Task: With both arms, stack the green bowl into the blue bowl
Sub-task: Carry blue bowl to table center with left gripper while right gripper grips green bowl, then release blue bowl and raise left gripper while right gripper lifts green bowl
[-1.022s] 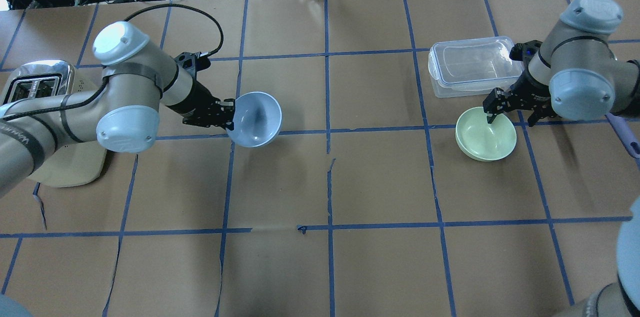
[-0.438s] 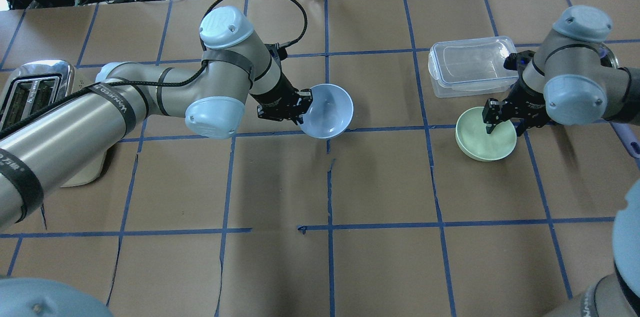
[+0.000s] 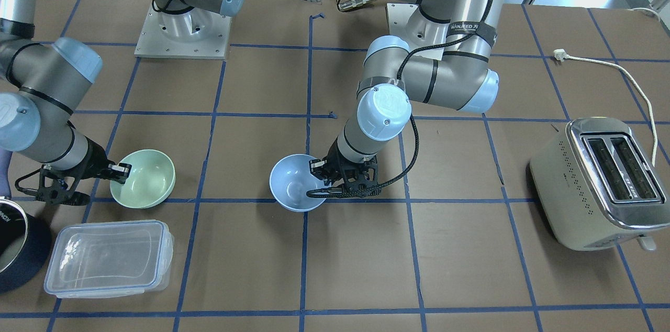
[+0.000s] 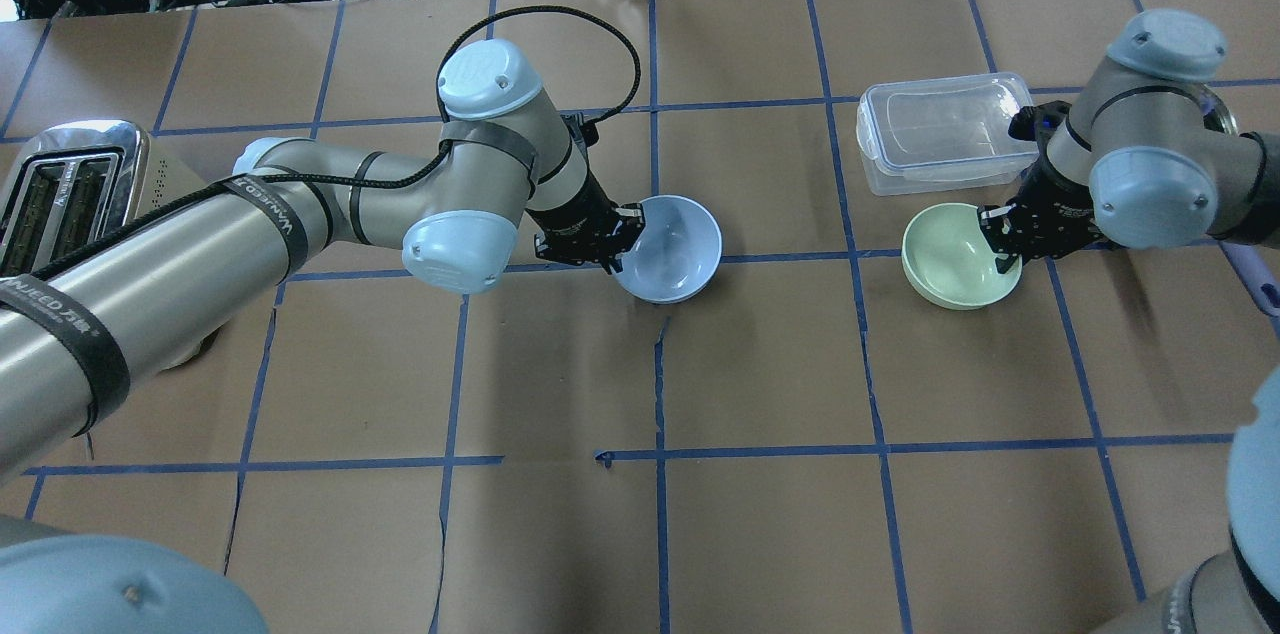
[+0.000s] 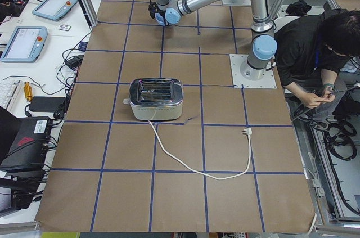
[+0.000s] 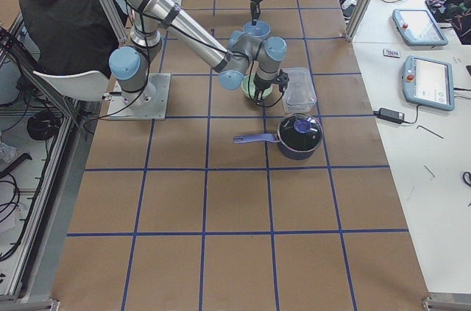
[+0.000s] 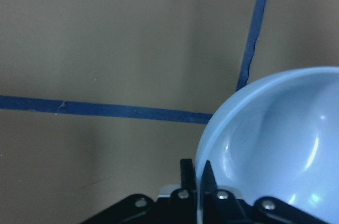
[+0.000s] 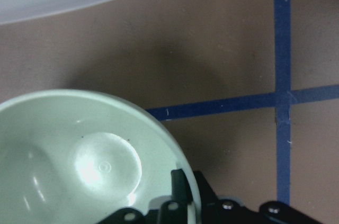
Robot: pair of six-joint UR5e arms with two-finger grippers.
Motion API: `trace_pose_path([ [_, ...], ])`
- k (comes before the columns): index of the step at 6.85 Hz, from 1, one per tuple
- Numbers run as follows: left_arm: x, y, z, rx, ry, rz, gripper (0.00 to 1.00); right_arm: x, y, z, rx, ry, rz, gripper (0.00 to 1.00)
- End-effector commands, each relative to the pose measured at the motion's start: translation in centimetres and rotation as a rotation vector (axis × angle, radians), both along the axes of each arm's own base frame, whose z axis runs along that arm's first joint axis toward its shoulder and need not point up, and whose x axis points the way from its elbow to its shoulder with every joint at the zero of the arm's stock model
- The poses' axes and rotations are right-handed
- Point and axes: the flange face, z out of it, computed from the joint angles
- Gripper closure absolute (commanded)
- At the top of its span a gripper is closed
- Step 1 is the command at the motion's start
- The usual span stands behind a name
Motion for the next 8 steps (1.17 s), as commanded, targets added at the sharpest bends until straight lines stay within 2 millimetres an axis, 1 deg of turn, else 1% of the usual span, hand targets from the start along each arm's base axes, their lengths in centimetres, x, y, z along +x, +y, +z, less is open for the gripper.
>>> trace_pose_path([
  [1, 0.1, -0.2, -0.9, 0.003, -0.028, 0.000, 0.35, 0.0, 0.0, 2.1, -0.038, 0.009, 0.001, 1.00],
  [2, 0.1, -0.6, 0.1, -0.041, -0.024, 0.005, 0.12, 0.0, -0.3, 3.8, -0.040, 0.006, 0.000, 1.00],
  [3, 1.0, -1.6, 3.1, -0.105, -0.015, 0.007, 0.03, 0.0, -1.0, 6.1, -0.046, -0.020, -0.004, 1.00],
  [4, 2.8, -3.0, 7.0, -0.163, -0.100, -0.042, 0.00, -0.2, -1.7, 8.2, -0.037, -0.028, -0.005, 1.00],
  [5, 4.9, -2.7, 11.4, -0.121, -0.159, -0.148, 0.00, -0.2, -2.3, 10.4, -0.045, -0.027, -0.002, 1.00],
  [6, 8.8, -2.9, 16.5, -0.117, -0.196, -0.175, 0.00, 1.0, -3.0, 12.3, -0.073, -0.085, -0.008, 1.00],
  [7, 12.5, -1.4, 19.2, -0.065, -0.195, -0.166, 0.00, 3.3, -3.7, 13.1, -0.104, -0.133, 0.013, 1.00],
  [8, 16.0, 0.0, 22.6, -0.088, -0.192, -0.212, 0.00, 7.0, -4.0, 12.7, -0.098, -0.136, 0.026, 1.00],
])
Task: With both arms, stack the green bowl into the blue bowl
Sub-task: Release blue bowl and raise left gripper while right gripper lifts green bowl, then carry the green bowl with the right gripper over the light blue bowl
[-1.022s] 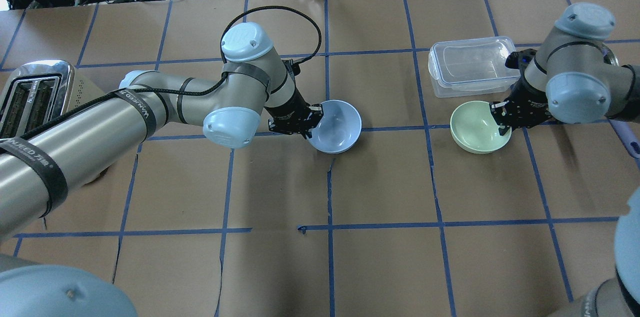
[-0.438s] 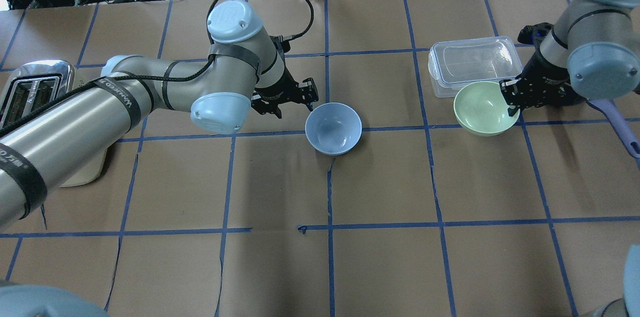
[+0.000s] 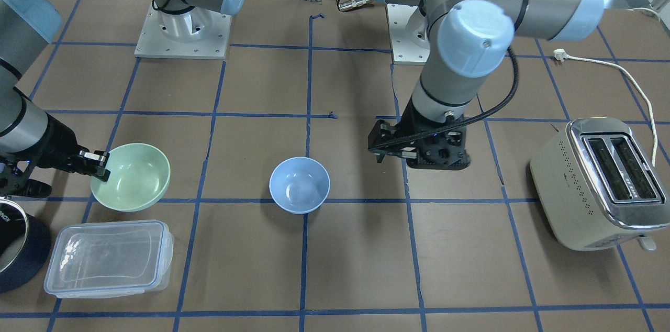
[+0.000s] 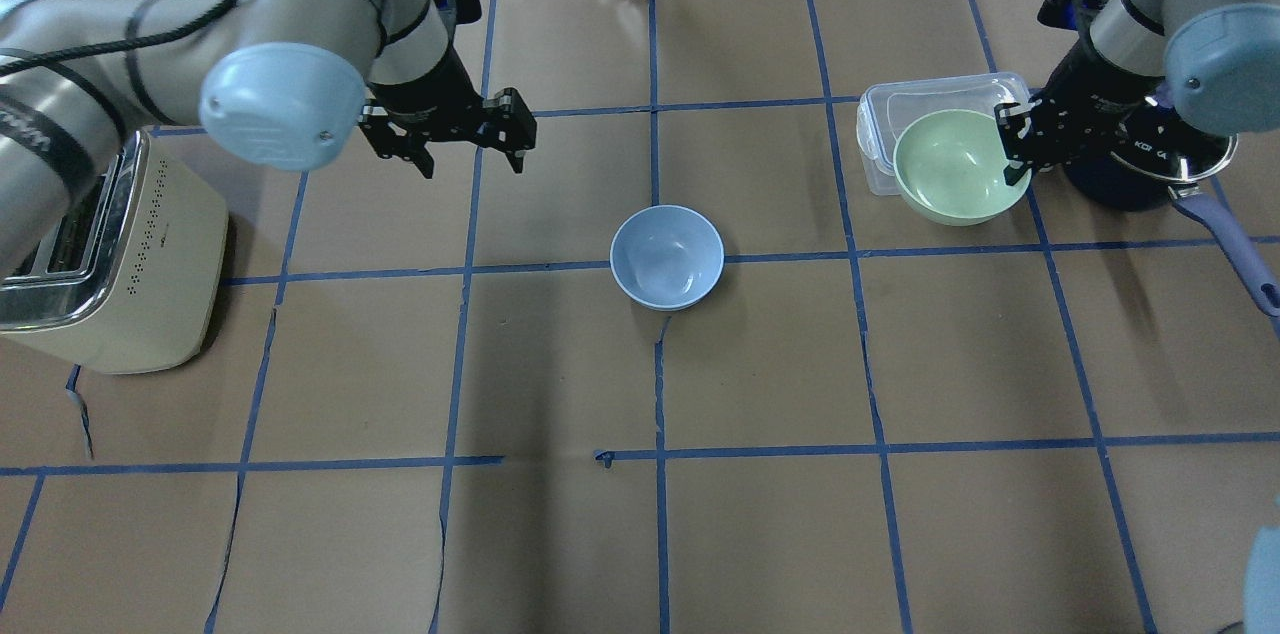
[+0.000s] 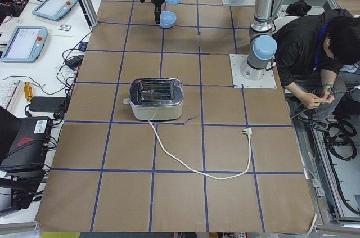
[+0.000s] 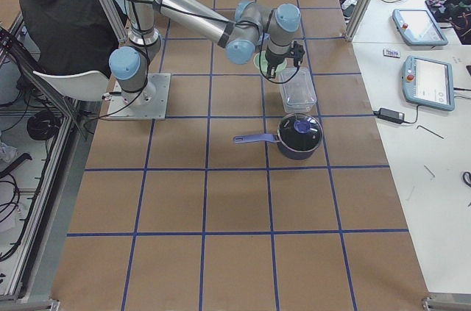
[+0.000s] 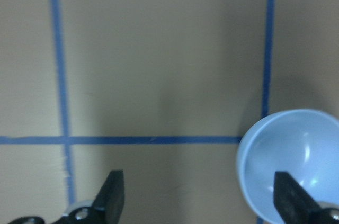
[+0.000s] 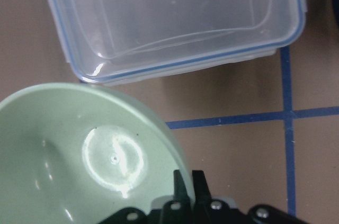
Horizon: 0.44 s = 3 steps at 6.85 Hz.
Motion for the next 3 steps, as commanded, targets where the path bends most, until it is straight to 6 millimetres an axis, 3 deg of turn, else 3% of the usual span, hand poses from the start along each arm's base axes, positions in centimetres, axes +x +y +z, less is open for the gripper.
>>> trace_pose_path([
  [1, 4.9, 4.0, 7.9, -0.039, -0.008, -0.028, 0.00, 8.5, -0.7, 0.4, -0.033, -0.011, -0.031, 1.00],
  [2, 4.6, 5.5, 10.0, -0.065, -0.009, -0.030, 0.00, 13.3, -0.6, 0.4, -0.059, -0.009, -0.030, 1.00],
  [3, 5.0, 5.8, 10.3, -0.065, -0.011, -0.024, 0.00, 17.3, -0.3, -0.4, -0.060, -0.007, -0.043, 1.00],
])
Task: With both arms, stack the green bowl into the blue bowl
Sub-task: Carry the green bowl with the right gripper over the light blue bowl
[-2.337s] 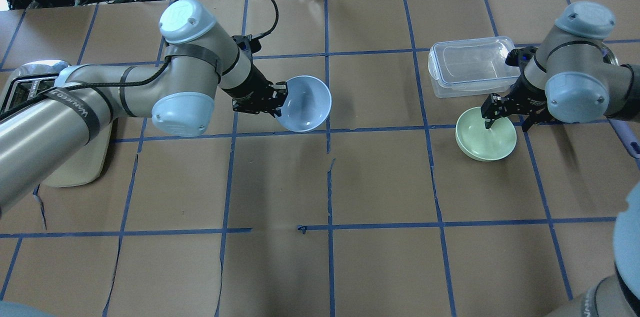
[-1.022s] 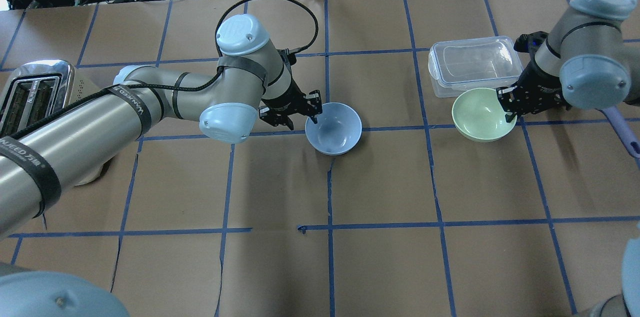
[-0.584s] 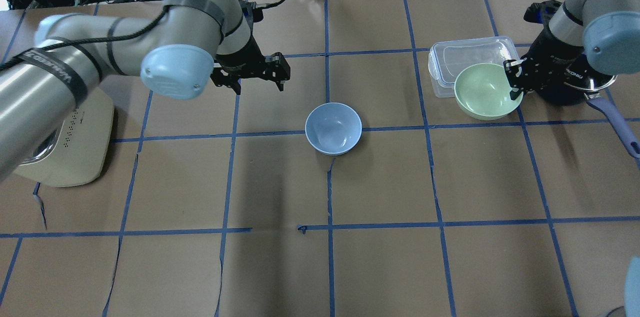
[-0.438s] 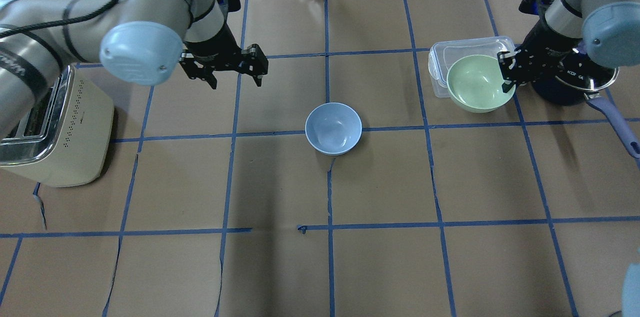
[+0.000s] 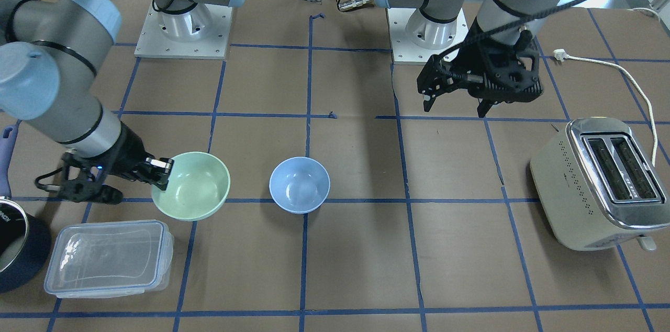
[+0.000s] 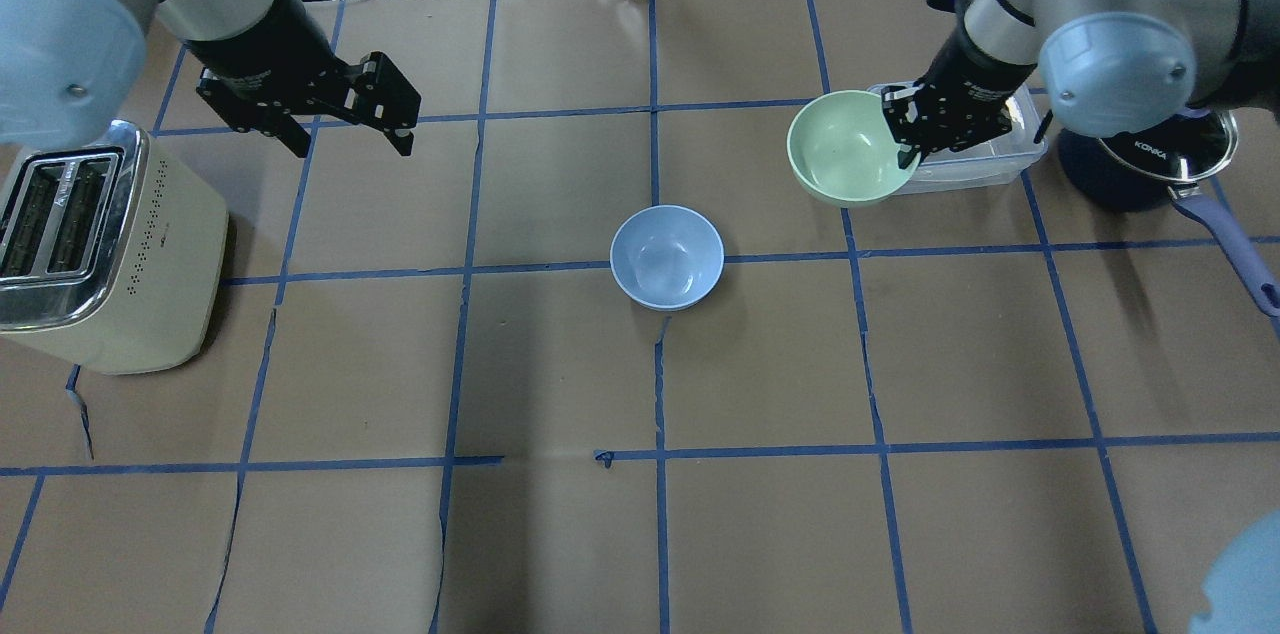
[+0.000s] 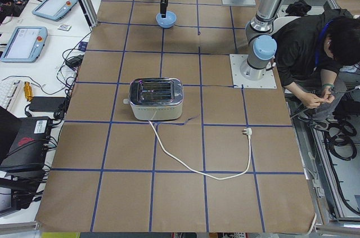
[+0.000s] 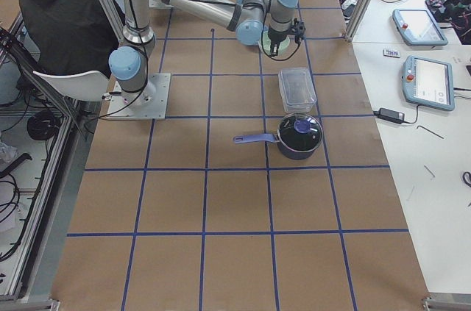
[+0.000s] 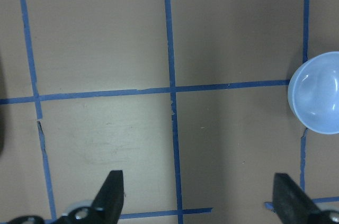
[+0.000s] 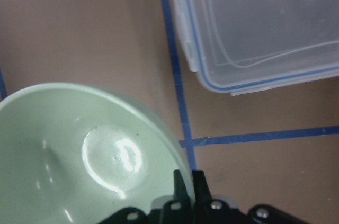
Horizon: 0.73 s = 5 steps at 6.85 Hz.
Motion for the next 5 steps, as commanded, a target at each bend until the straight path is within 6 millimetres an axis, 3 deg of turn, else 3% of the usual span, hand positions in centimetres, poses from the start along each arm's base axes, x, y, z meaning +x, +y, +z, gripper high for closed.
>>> trace_pose_path([
  [1, 0.6, 0.9, 1.4, -0.020, -0.004, 0.007, 0.00, 9.0, 1.0, -0.9, -0.026, -0.006, -0.029, 1.00],
  [3, 0.8, 0.5, 0.7, -0.005, -0.029, 0.032, 0.00, 13.6, 2.2, -4.2, 0.035, 0.003, 0.004, 1.00],
  [5, 0.5, 0.4, 0.1, 0.007, -0.025, 0.093, 0.00, 14.4, 3.3, -5.9, 0.073, 0.002, 0.006, 1.00],
])
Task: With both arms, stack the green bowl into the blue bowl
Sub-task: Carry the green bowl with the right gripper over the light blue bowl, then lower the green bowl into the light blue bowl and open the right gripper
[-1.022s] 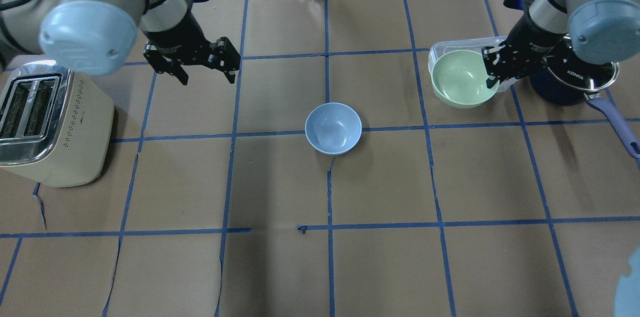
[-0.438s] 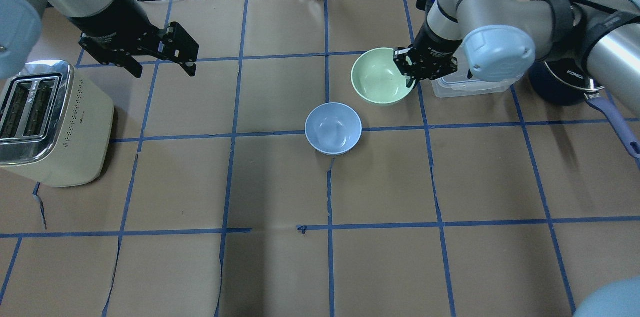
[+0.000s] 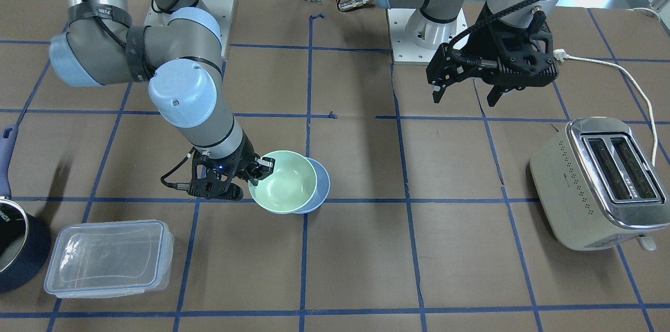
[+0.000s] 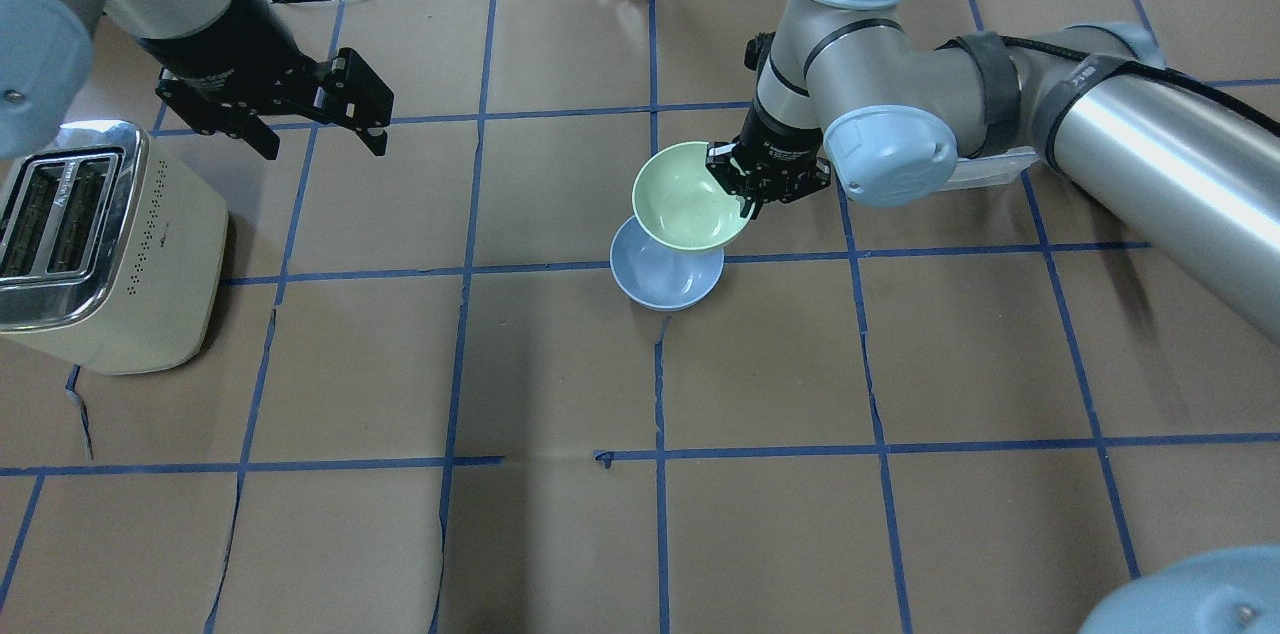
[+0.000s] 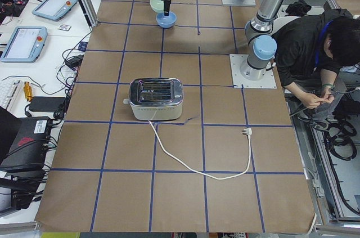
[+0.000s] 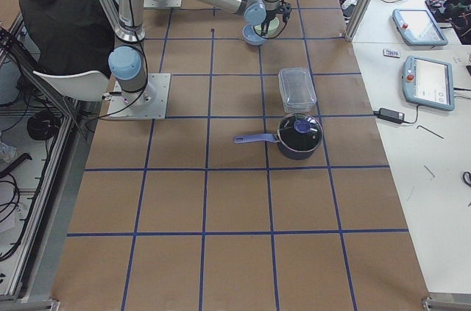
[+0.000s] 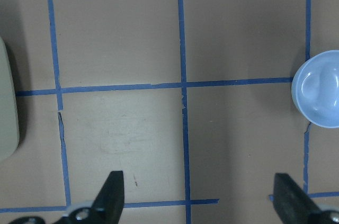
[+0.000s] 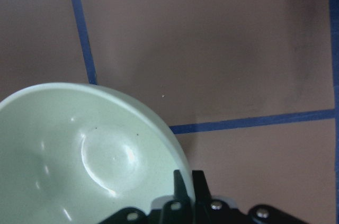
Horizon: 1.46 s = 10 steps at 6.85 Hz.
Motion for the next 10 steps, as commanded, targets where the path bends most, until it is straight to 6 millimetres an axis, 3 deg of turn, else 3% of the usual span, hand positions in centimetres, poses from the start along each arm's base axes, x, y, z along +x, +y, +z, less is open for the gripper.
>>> trace_pose_path([
  [1, -0.2, -0.1, -0.3, 0.005, 0.000, 0.051, 0.00, 0.6, 1.0, -1.5, 0.036, 0.002, 0.005, 1.00],
  [4, -0.3, 0.0, -0.4, 0.007, 0.002, 0.047, 0.00, 0.7, 1.1, -1.7, 0.040, 0.001, 0.011, 1.00],
  [8, -0.3, 0.2, 0.2, -0.005, 0.001, 0.045, 0.00, 2.9, 1.1, -3.7, 0.028, 0.001, 0.048, 1.00],
  [9, -0.3, 0.0, 0.0, -0.002, 0.001, 0.045, 0.00, 2.9, 1.1, -3.6, 0.020, -0.001, 0.049, 0.10],
  [10, -0.3, 0.1, 0.0, -0.002, 0.001, 0.045, 0.00, 2.9, 1.0, -3.5, 0.015, -0.003, 0.046, 0.00],
])
